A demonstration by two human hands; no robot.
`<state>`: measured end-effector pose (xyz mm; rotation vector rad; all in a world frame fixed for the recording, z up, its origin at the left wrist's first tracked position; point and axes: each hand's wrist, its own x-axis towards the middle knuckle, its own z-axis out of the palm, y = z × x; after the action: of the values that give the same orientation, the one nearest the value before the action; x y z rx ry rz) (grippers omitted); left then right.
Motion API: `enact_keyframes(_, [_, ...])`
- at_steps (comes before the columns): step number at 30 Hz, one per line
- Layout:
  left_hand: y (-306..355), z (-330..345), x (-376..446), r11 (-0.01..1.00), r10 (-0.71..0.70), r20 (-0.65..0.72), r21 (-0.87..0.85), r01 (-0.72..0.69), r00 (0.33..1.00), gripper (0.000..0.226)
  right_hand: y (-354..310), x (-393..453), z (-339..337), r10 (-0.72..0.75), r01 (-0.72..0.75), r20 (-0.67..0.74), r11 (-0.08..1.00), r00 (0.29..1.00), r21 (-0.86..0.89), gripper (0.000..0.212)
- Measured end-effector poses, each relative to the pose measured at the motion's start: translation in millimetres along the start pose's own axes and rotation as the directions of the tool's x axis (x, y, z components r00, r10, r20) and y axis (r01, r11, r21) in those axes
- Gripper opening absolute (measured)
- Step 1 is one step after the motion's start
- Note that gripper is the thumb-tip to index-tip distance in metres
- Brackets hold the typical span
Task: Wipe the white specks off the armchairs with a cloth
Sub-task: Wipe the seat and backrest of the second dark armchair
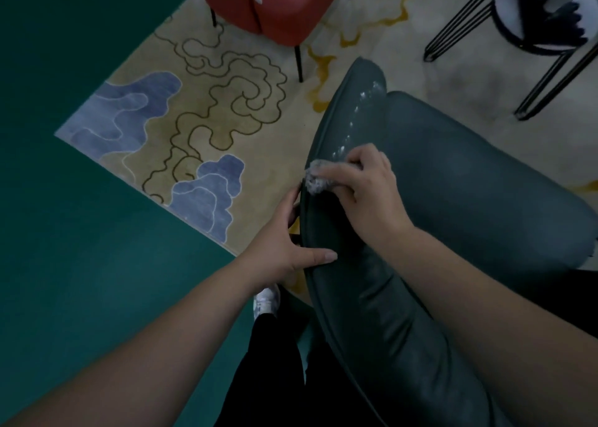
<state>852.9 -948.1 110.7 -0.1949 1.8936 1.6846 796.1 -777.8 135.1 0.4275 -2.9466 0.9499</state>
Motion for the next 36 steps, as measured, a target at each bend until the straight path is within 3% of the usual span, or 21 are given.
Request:
enact_keyframes(6, [15.9,-19.3,23.8,0.999,-0.022,0.090,0.046,0.018,0.996,0.125,-5.2,-12.9,2.7,0.030,-0.029,-0.041,0.999,0.999,0.024,0.030])
enact_keyframes(11, [25.5,-25.8,43.7,0.999,0.038,0.119,0.032,-0.042,0.992,0.102,-1.1,33.9,5.6,0.173,-0.165,-0.115,0.983,0.978,0.078,0.029])
enact_keyframes(15, [32.3,-28.3,53.2,0.995,0.027,0.102,0.093,-0.037,0.994,0.113,3.2,13.0,7.3,0.165,-0.143,-0.136,0.977,0.977,0.157,0.031])
enact_keyframes(18, [32.9,-25.5,52.9,0.989,0.017,0.054,0.145,-0.025,0.998,0.111,9.3,13.9,6.4,0.256,-0.203,-0.153,0.934,0.955,0.292,0.032])
enact_keyframes(21, [40.8,-14.9,55.8,0.984,0.042,-0.081,0.178,-0.027,0.996,0.098,14.9,26.9,5.6,0.392,-0.279,-0.189,0.854,0.900,0.438,0.035])
enact_keyframes(24, [47.5,8.7,60.5,0.970,0.101,-0.249,0.238,-0.040,0.963,0.082,14.8,30.1,5.4,0.449,-0.292,-0.202,0.801,0.870,0.523,0.037])
enact_keyframes(28, [45.1,32.2,58.2,0.941,0.115,-0.416,0.337,0.036,0.902,0.082,17.8,31.7,0.9,0.532,-0.330,-0.163,0.707,0.831,0.626,0.037])
enact_keyframes(36, [46.5,38.2,57.8,0.878,0.167,-0.482,0.470,0.093,0.860,0.082,49.2,55.8,-4.2,0.670,-0.368,-0.102,0.521,0.735,0.770,0.032])
